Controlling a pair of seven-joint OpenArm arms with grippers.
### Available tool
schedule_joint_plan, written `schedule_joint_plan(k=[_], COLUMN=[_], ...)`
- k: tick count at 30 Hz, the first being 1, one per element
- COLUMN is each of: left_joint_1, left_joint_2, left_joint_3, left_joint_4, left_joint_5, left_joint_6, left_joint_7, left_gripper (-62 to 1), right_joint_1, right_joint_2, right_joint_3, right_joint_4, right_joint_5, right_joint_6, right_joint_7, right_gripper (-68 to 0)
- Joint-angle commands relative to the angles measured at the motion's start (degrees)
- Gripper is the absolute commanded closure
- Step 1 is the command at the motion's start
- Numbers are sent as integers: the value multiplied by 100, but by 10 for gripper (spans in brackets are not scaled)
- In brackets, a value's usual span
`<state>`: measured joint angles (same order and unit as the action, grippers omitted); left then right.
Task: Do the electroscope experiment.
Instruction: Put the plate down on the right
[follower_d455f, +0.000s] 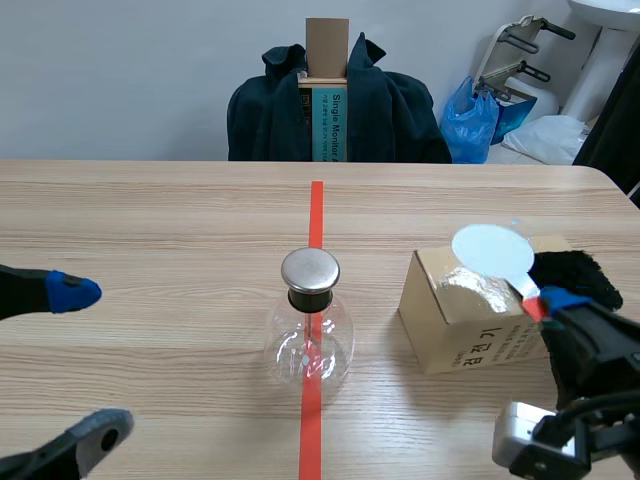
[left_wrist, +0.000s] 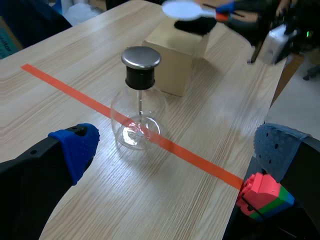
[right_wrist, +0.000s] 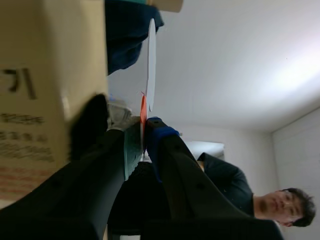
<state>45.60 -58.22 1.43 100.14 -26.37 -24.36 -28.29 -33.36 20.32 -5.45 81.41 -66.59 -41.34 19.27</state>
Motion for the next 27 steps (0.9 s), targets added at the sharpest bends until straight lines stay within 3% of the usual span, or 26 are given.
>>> schedule_joint_plan(k=[1, 6, 27], left_joint_1=[179, 776, 863], left_joint_2=[-37, -103, -85], left_joint_3=[-87, -511, -651], left_joint_4=[111, 286, 286], left_joint_5=[-116, -155, -155], left_joint_6=[-20, 273, 391], left_joint_7=[-114, -540, -533], left_gripper=[-623, -623, -623], right_joint_1=[94, 149, 291], right_joint_2=[0, -17, -177], right_joint_3=[2, 0, 2], right_joint_4=[-146, -577, -669], right_joint_5=[63, 90, 57], right_joint_6=[-234, -232, -236], right_joint_7=[61, 413, 680], right_gripper=[-7, -7, -19])
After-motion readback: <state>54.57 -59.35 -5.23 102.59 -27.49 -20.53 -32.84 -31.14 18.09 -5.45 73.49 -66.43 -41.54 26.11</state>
